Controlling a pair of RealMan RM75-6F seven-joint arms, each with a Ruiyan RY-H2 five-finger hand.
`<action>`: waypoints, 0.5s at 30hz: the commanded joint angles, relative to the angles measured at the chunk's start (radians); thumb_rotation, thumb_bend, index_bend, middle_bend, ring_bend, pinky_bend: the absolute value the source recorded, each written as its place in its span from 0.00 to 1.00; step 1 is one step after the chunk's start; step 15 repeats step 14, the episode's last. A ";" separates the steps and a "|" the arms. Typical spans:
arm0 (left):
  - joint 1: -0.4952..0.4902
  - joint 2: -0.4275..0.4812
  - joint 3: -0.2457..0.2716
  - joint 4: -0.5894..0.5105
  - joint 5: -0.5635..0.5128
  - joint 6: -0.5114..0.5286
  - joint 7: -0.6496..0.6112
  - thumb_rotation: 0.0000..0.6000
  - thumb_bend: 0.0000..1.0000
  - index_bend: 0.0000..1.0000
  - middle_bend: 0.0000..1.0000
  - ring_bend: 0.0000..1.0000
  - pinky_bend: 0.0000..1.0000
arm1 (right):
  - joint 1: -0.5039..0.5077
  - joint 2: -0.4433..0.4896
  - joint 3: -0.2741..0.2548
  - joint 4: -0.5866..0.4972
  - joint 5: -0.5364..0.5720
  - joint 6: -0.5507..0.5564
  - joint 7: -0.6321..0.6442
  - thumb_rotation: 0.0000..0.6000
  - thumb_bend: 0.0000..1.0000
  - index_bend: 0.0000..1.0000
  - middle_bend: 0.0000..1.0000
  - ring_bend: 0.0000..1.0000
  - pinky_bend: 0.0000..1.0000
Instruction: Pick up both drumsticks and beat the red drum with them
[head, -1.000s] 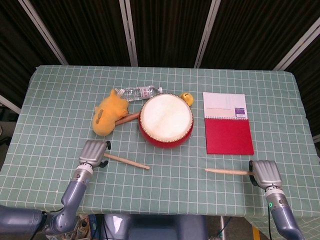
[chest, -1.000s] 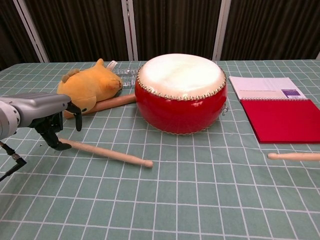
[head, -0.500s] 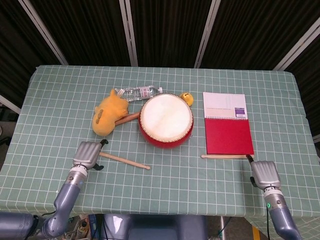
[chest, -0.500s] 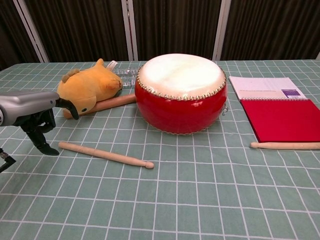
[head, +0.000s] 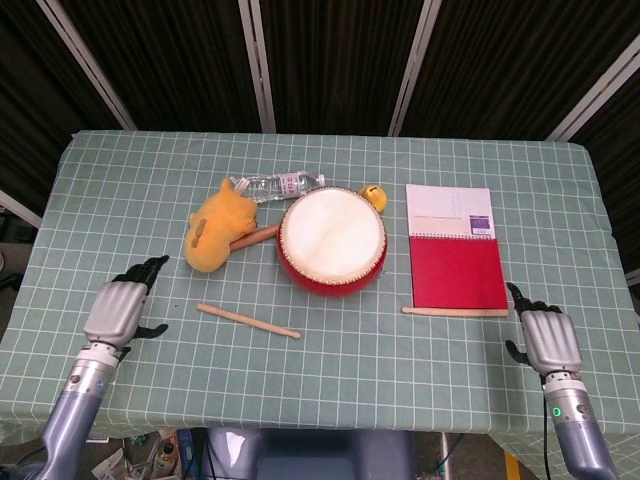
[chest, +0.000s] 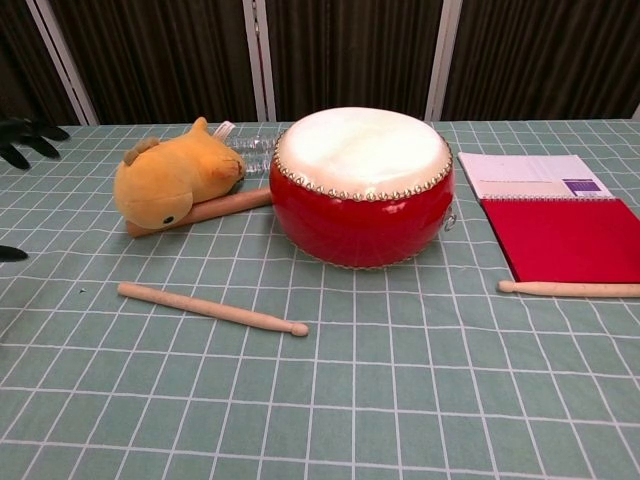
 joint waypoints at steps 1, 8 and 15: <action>0.156 0.097 0.104 0.097 0.205 0.144 -0.158 1.00 0.00 0.00 0.00 0.00 0.03 | -0.089 0.053 0.008 0.027 -0.181 0.131 0.203 1.00 0.24 0.00 0.00 0.00 0.02; 0.289 0.122 0.144 0.228 0.333 0.265 -0.259 1.00 0.00 0.00 0.00 0.00 0.00 | -0.177 0.041 -0.018 0.107 -0.295 0.259 0.264 1.00 0.22 0.00 0.00 0.00 0.00; 0.353 0.120 0.132 0.290 0.357 0.290 -0.308 1.00 0.00 0.00 0.00 0.00 0.00 | -0.224 -0.003 -0.016 0.200 -0.372 0.346 0.290 1.00 0.22 0.00 0.00 0.00 0.00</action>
